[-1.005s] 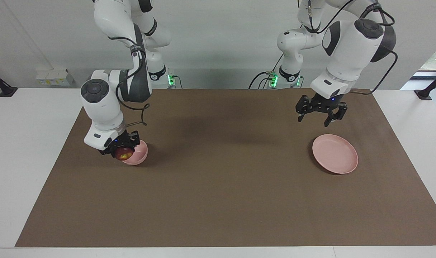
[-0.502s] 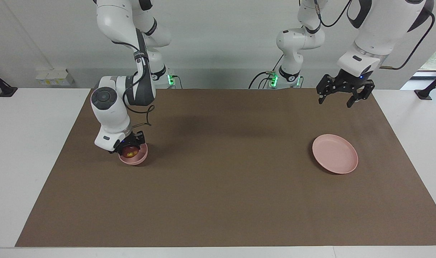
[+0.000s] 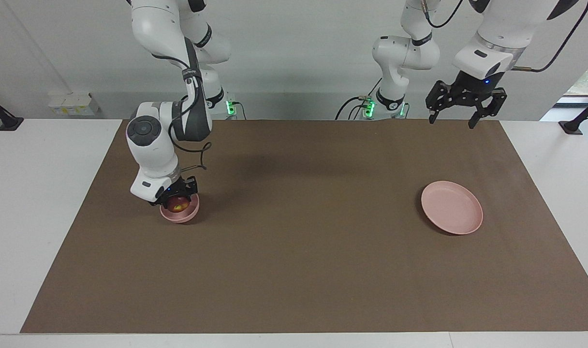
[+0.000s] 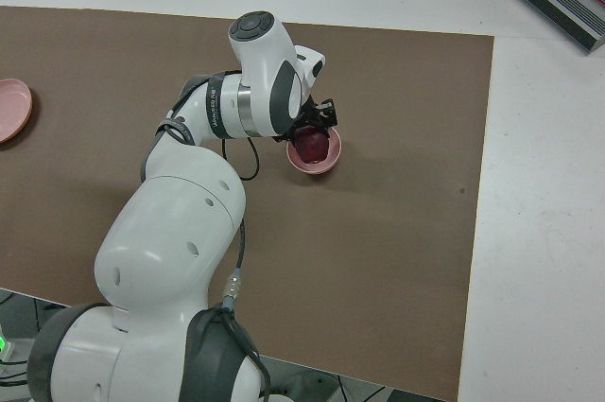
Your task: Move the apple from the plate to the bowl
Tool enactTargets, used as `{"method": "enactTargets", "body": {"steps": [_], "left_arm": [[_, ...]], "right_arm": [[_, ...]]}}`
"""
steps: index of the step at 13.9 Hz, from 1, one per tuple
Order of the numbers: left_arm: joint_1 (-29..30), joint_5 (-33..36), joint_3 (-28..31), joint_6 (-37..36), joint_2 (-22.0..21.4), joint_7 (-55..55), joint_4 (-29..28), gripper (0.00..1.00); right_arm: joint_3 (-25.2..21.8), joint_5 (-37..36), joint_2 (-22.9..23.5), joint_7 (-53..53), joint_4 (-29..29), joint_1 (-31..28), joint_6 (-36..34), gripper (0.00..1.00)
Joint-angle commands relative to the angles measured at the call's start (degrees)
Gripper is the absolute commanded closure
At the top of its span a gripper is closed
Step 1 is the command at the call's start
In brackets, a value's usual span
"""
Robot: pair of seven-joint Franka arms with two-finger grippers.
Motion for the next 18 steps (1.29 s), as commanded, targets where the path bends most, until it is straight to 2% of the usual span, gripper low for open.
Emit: {"method": "enactTargets", "body": {"steps": [1,3,4,7,12,14,18], "left_arm": [[0.1,1.0,0.6,-1.2,-1.0,-0.1,-2.0,0.00],[0.0,1.0,0.9,-1.4,-1.4,0.0,-2.1,0.00],[0.0,1.0,1.0,-1.5,-1.7,0.1,-2.1,0.00],[-0.2,1.0,0.8,-2.6,-3.0,0.4,-3.0,0.00],[-0.1,1.0,1.0,-2.3,-3.0,1.9,-2.9,0.00],[0.1,0.9,1.3,-2.3,-3.0,1.8,-2.9,0.00],[0.6,0.9,1.4,-2.2,-2.9,1.4,-2.8,0.00]], "right_arm": [[0.2,0.7,-0.3,2.1,-1.2,0.1,1.7,0.28],[0.1,0.7,-0.3,2.1,-1.0,0.2,1.7,0.02],[0.1,0.7,-0.2,2.1,-0.6,0.2,1.4,0.00],[0.3,0.7,-0.5,2.1,1.5,0.5,-0.1,0.00],[0.8,0.7,-3.3,11.8,4.4,0.9,-3.7,0.00],[0.8,0.7,-5.2,15.7,4.5,1.5,-4.4,0.00],[0.8,0.7,-11.0,29.4,6.9,4.1,-11.9,0.00]]}}
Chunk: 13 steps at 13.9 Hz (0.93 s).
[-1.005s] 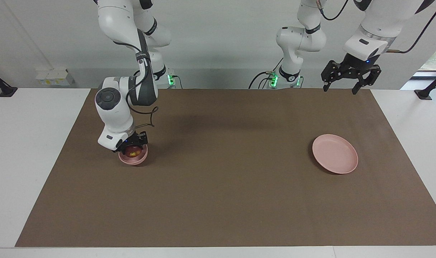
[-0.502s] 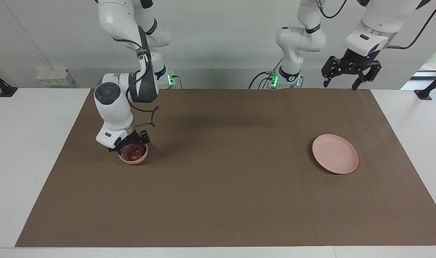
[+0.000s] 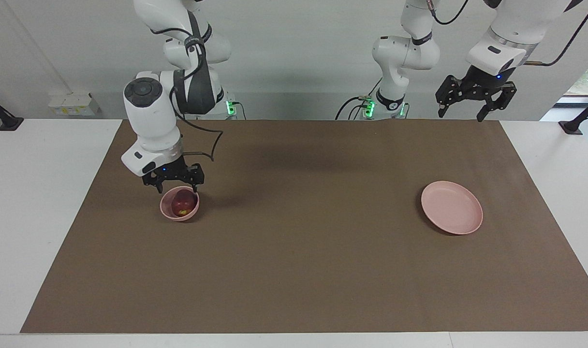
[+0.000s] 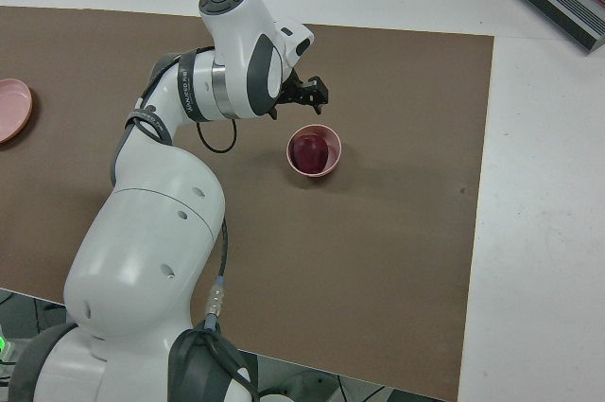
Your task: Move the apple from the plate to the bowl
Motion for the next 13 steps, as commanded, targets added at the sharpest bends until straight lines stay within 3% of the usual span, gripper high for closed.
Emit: {"method": "enactTargets", "body": {"steps": [1,8,13], "left_arm": [[0.3,0.9,0.0,-0.4,-1.5,0.4,-1.7,0.00],[0.3,0.8,0.0,0.1,-1.4,-0.1,-1.7,0.00],[0.6,0.5,0.0,1.5,-1.2,0.0,-1.5,0.00]], "right_arm": [[0.1,0.6,-4.9,4.4,1.8,0.3,-5.3,0.00],[-1.1,3.0,-11.1,0.4,16.4,-3.6,-24.5,0.00],[-2.4,6.9,-13.6,-3.2,14.2,-6.0,-25.8,0.00]]}}
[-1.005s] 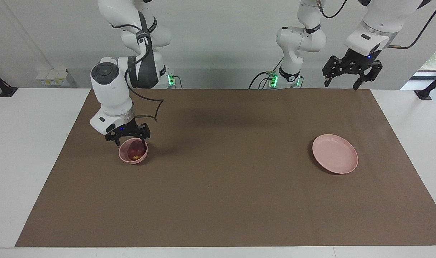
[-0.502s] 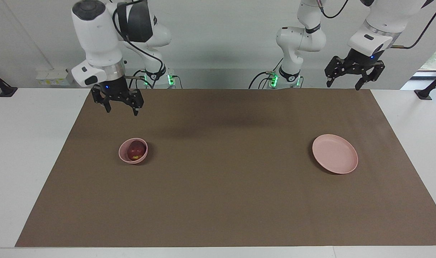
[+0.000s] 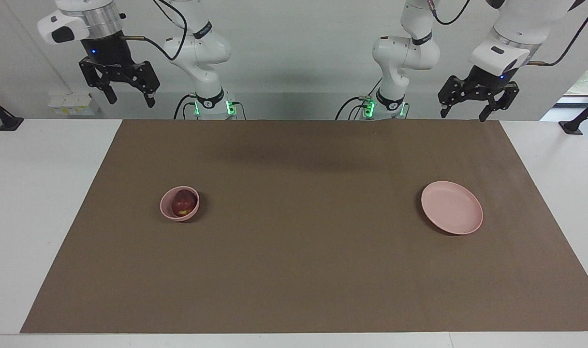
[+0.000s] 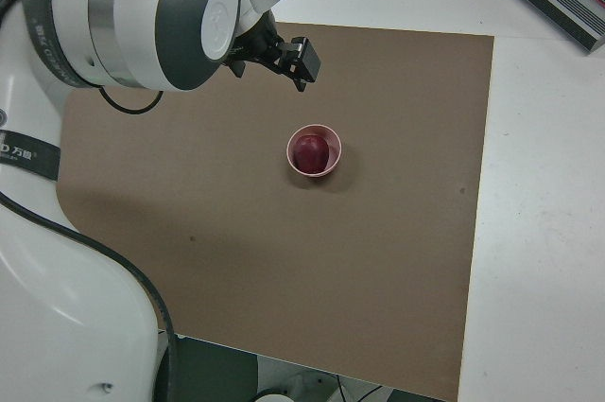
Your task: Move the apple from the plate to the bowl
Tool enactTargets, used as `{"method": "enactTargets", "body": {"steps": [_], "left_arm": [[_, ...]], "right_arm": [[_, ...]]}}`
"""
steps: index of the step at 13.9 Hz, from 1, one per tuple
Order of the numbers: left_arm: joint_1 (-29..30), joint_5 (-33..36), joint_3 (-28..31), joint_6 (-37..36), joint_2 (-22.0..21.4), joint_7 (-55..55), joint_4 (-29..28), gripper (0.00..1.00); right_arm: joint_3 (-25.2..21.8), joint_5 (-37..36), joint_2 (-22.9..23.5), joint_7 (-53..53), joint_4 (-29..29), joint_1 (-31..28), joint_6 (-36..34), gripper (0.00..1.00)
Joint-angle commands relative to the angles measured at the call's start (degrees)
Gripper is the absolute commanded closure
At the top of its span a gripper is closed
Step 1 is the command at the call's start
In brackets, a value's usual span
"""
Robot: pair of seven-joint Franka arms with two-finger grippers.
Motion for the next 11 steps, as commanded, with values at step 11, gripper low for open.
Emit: {"method": "enactTargets", "body": {"steps": [11], "left_arm": [[3.2,0.6,-0.6,0.6,-1.4,0.6,-1.4,0.00]], "right_arm": [[0.1,1.1,-0.8,-8.3,-3.0,-0.7,-1.4,0.00]]}}
